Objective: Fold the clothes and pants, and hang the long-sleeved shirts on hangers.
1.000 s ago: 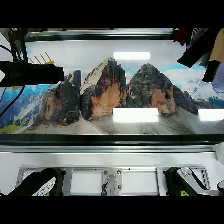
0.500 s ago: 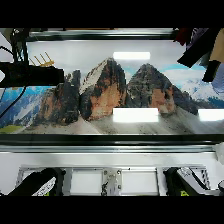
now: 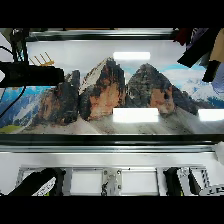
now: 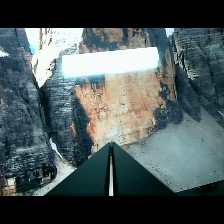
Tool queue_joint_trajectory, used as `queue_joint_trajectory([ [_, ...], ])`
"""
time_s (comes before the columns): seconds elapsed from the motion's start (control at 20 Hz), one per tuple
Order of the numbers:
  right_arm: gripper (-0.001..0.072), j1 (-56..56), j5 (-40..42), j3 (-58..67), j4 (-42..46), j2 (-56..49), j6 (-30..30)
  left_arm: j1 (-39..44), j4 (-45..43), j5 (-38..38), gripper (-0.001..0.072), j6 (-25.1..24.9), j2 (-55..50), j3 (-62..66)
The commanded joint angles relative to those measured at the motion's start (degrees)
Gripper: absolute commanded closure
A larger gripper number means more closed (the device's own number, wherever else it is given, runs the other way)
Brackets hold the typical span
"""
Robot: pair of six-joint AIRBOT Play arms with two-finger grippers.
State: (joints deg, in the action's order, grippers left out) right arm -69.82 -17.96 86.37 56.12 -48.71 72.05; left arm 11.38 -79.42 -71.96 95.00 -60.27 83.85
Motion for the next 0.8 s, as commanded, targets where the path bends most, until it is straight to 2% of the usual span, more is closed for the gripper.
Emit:
queue_joint_trajectory([
  [0.0,0.0186,0.07,-9.27,-0.04,-13.79,3.1,-0.02,-0.04,0.0,0.15,0.0691,0.0,-0.04,-0.02],
  [0.15,0.0186,5.9,-16.46,-0.83,-15.85,3.04,-1.73,-0.04,0.11,0.15,0.069,0.0,-0.02,-0.09],
  [0.25,0.0186,13.94,-20.46,-1.95,-15.85,3.04,-9.46,-0.04,0.17,0.13,0.069,0.0,0.0,-0.09],
  [0.4,0.0188,27.8,-32.65,-3.8,-15.85,2.01,-18.6,0.28,4.72,0.44,0.069,-0.04,0.22,-0.68],
  [0.65,0.0188,54.93,-44.28,-13.35,-15.78,-0.44,-19.8,9.29,6.03,9.73,0.0691,-0.02,5.64,-14.19],
  [0.75,0.0188,65.51,-46.56,-18.4,-15.8,-1.84,-19.8,13.46,6.01,13.03,0.0691,-0.02,7.3,-18.38],
])
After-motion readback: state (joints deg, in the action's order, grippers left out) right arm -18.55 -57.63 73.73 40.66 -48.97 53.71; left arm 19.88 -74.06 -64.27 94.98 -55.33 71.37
